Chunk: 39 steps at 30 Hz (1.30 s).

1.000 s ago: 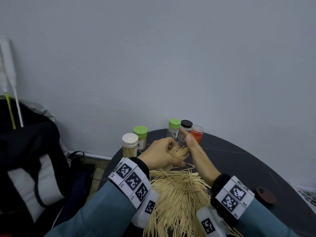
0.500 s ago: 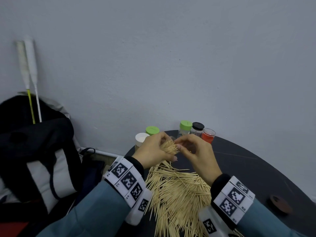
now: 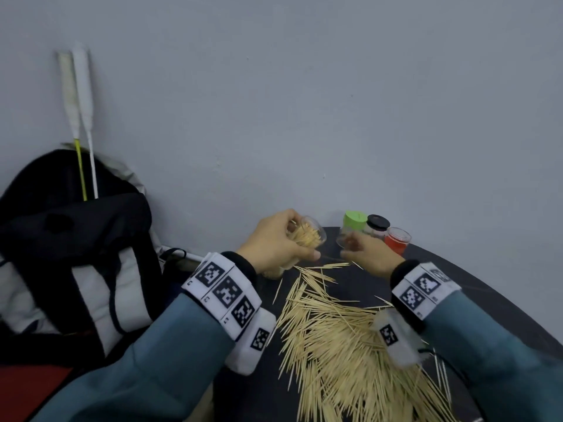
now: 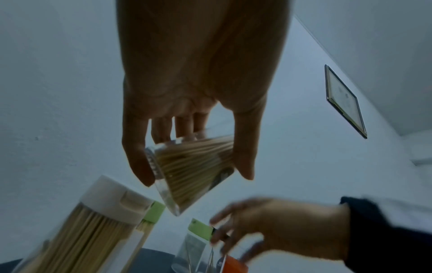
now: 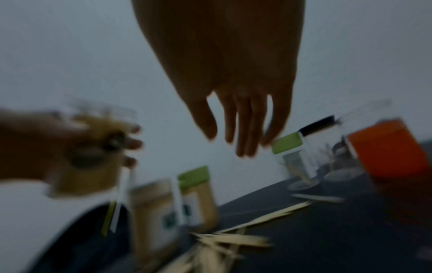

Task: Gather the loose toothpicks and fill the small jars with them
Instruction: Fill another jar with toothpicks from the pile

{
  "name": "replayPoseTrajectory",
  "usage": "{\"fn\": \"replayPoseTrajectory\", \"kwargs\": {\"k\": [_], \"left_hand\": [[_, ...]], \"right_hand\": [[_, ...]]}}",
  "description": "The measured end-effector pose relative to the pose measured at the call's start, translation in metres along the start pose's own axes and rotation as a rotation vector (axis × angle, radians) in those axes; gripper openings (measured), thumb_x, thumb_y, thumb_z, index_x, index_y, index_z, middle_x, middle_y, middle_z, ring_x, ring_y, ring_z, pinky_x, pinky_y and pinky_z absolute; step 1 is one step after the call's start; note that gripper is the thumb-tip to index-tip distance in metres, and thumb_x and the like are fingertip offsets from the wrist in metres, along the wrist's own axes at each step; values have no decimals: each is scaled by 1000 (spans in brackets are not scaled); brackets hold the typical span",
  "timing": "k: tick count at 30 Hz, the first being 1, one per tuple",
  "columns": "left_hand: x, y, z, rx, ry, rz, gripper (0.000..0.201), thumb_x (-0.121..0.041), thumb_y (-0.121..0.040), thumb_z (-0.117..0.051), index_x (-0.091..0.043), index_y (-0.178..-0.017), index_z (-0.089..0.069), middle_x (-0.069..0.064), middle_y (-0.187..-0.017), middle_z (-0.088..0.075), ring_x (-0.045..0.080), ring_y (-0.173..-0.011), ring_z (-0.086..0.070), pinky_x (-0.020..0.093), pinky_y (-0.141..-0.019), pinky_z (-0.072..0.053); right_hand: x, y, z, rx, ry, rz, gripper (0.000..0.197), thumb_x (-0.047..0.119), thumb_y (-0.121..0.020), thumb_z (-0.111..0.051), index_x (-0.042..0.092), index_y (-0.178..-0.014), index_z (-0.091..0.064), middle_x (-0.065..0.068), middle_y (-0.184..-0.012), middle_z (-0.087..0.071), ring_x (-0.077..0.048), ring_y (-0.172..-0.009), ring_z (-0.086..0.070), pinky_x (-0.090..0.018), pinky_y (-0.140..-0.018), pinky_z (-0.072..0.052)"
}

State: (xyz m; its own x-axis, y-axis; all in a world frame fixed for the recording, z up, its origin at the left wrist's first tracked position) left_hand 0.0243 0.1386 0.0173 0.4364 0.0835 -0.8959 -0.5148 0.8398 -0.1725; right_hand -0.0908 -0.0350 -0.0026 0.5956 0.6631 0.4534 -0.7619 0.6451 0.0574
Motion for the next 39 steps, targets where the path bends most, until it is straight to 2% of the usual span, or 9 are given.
{"fn": "replayPoseTrajectory", "kwargs": {"k": [2, 4, 9, 14, 18, 23, 28, 33, 39], "left_hand": [[-3, -3, 6, -10, 20, 0, 44, -17, -66, -84, -19, -96, -51, -4, -93, -54, 14, -87, -54, 22, -74, -45], [-5, -6, 12, -15, 28, -7, 44, -18, -67, -84, -20, -95, -50, -7, -90, -52, 13, -86, -53, 22, -73, -44], [-4, -10, 22, -31, 36, -5, 43, -19, -66, -84, -20, -94, -51, -7, -89, -53, 10, -82, -52, 23, -74, -43], [0, -5, 33, -12, 68, 8, 41, -18, -66, -84, -28, -81, -47, -2, -95, -54, 12, -85, -52, 22, -73, -42], [5, 0, 41, -28, 59, 16, 40, -17, -68, -83, -22, -89, -50, 1, -101, -57, 15, -91, -56, 22, -74, -44], [7, 3, 46, -47, 9, 22, 44, -18, -68, -83, -19, -96, -49, 0, -101, -56, 14, -91, -53, 18, -69, -41], [6, 6, 46, -50, 6, 27, 44, -18, -70, -82, -19, -98, -49, 0, -104, -55, 12, -91, -52, 14, -66, -41], [6, 5, 43, -50, -12, 45, 45, -20, -70, -82, -19, -101, -49, 3, -109, -55, 15, -95, -52, 23, -79, -41], [6, 7, 40, -35, -36, 39, 47, -20, -70, -82, -18, -103, -50, 2, -108, -54, 14, -97, -52, 22, -78, -40]], "right_hand": [[-11, -18, -7, 189, 313, -135, 47, 23, -94, -51, 2, -135, -40, -16, -136, -48, -27, -124, -47, -29, -101, -38], [-12, -26, -14, 265, 457, -165, 44, 22, -96, -46, 0, -135, -42, -18, -136, -48, -28, -125, -47, -29, -99, -39], [-2, -37, -30, 252, 523, -162, 39, 20, -98, -39, -3, -127, -49, -19, -133, -50, -28, -122, -49, -29, -96, -41], [15, -38, -45, 288, 541, -35, 39, 22, -97, -41, -1, -127, -49, -16, -131, -46, -28, -121, -47, -28, -94, -37], [25, -34, -53, 239, 490, 46, 38, 27, -95, -44, -2, -119, -52, -18, -126, -51, -28, -115, -51, -26, -85, -38], [40, -28, -63, 247, 522, -28, 91, 69, -79, -50, 6, -141, -29, -15, -143, -33, -29, -132, -35, -40, -105, -36], [56, -24, -70, 281, 603, -127, 111, 84, -63, -49, 12, -144, -28, -13, -146, -25, -29, -137, -25, -46, -107, -29], [58, -22, -73, 230, 545, -61, 91, 66, -76, -59, 10, -141, -28, -13, -141, -34, -29, -132, -35, -42, -103, -35], [45, -16, -72, 248, 479, 26, 51, 39, -86, -60, 12, -126, -43, -10, -132, -47, -27, -122, -45, -39, -99, -41]]}}
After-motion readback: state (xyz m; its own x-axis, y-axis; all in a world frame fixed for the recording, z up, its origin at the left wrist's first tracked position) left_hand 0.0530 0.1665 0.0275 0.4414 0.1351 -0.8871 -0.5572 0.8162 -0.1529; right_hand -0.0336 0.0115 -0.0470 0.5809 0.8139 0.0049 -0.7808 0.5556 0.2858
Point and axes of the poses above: each hand's wrist, its own y-axis away from the middle knuckle, its own z-axis out of the back of the hand, x = y × z, the point moved 1 cm from there along -y, towards the middle knuckle
